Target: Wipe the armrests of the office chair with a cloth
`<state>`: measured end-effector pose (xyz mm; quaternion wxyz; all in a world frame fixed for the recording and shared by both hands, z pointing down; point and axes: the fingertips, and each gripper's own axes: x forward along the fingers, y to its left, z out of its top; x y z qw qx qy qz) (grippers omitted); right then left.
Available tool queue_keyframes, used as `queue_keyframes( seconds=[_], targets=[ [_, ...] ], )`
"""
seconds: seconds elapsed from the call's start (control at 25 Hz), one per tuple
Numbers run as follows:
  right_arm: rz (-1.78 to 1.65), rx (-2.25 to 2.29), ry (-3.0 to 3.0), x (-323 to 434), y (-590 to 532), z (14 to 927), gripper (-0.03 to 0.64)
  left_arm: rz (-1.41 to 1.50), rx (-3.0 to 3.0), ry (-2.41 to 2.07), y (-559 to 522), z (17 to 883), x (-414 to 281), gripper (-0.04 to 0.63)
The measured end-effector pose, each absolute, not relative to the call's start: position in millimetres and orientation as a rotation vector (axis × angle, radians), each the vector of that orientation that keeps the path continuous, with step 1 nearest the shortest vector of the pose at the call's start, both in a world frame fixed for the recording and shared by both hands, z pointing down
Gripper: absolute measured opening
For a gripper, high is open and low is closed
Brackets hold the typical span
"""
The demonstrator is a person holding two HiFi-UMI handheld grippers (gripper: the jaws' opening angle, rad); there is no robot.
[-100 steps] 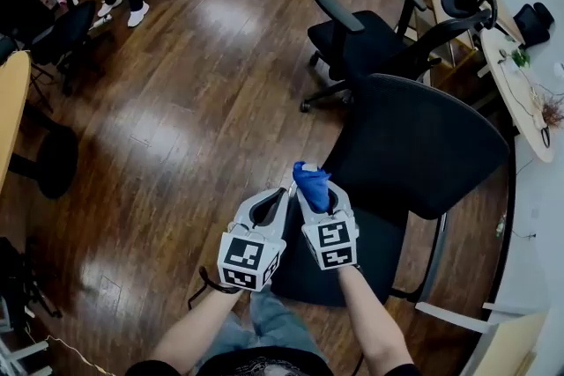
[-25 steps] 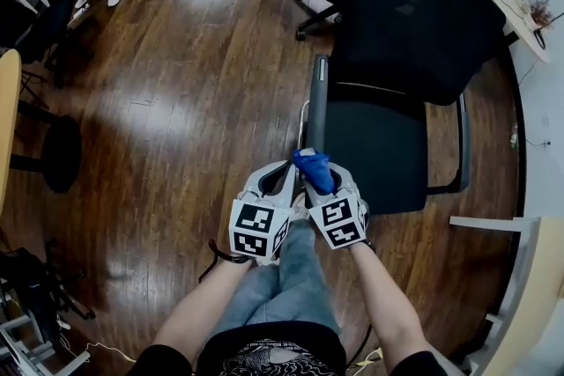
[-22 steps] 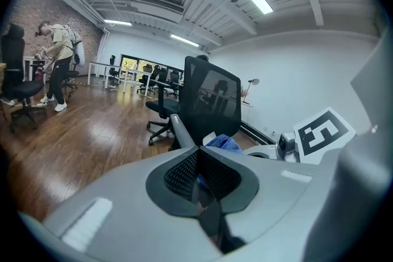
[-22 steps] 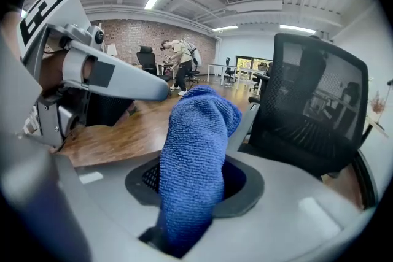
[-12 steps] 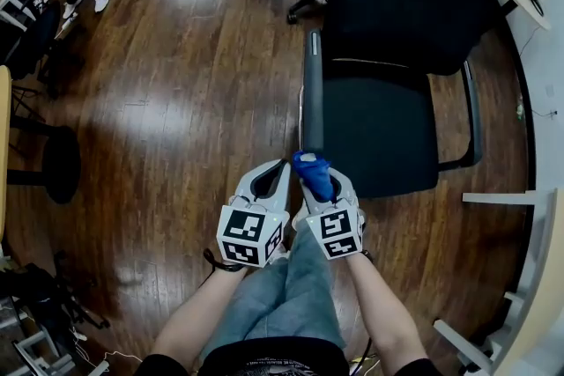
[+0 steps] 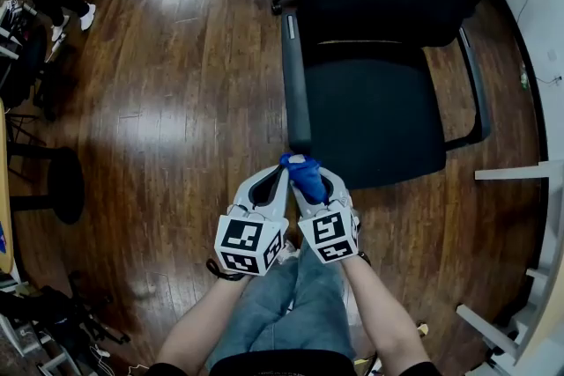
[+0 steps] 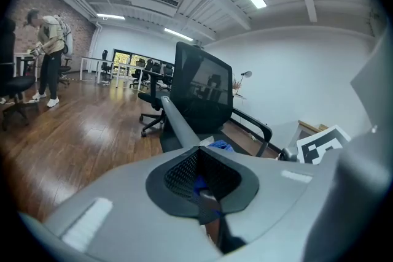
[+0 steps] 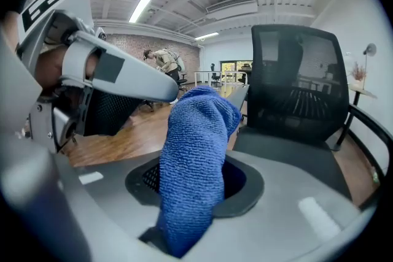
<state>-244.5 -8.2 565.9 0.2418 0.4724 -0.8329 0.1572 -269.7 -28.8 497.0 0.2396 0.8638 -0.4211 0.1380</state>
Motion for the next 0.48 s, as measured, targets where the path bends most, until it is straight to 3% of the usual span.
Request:
queue_keyframes(
  seconds=[0.48],
  targets=[
    [0.683, 1.663, -2.203, -183.5, -9.6, 545.6, 0.138, 0.436, 2.419, -1.098, -36.8, 480.0, -240.0, 0.005]
  ],
)
